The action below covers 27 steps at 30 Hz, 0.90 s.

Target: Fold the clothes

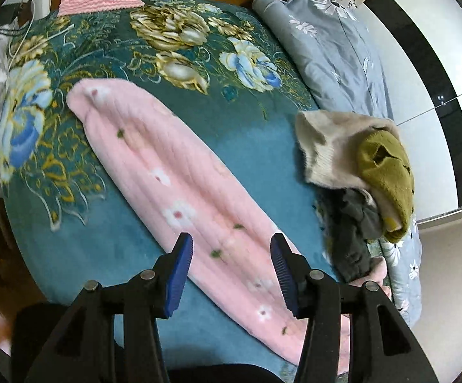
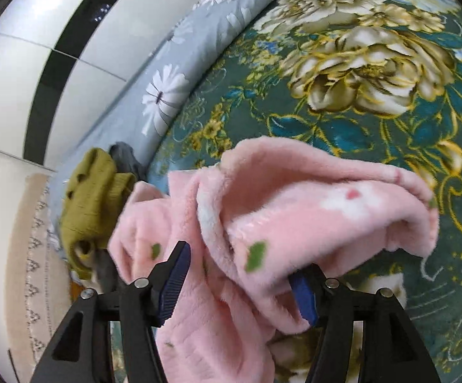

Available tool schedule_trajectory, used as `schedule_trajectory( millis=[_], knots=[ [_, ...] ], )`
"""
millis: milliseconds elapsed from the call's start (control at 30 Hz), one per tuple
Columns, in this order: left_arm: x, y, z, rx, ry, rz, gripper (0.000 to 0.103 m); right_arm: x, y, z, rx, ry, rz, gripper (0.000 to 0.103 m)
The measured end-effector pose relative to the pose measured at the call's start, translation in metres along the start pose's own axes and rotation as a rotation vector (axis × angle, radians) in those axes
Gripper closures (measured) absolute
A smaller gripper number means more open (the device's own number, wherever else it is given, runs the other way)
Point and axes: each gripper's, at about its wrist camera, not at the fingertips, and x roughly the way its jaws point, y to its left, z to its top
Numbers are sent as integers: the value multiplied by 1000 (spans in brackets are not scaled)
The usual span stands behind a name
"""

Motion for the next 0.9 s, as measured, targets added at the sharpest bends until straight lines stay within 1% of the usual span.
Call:
schedule_trajectory(
  millis=[33,67,100,233,333,367,467,500,567,667,700,800,867,900],
  knots=[
    [1,-2,-3,-2,5,-4,51,3,-4,0,26,17,3,79],
    [2,-4,-6,-3,11,-9,51,4,-8,1,56,39,25,85],
    [3,-6,-9,-5,16,-13,51,-2,-10,3,39,51,41,87],
    [4,-9,-12,4,23,-9,51,-34,-16,17,-65,88,97,89],
    [6,-7,-10,11,23,9,51,-77,-21,36,-164,130,153,90],
    [7,-7,-10,12,24,15,51,-90,-22,41,-202,142,158,90],
    [11,-3,-8,24,27,38,51,-128,-32,49,-316,166,117,90],
    [11,-2,-8,25,28,42,51,-136,-36,48,-357,167,70,90],
    [14,2,-6,11,38,38,51,-140,-49,41,-387,182,-3,90],
    [16,3,-7,5,37,37,51,-120,-81,21,-360,243,-110,90],
    [18,2,-8,10,42,40,51,-109,-98,14,-330,260,-148,90],
    [26,-8,-12,35,67,42,51,-92,-131,0,-229,266,-171,90],
    [29,-17,-12,61,74,39,51,-90,-139,-3,-192,256,-166,85],
    [30,-23,-13,75,77,37,51,-93,-141,-3,-179,243,-148,85]
  ],
)
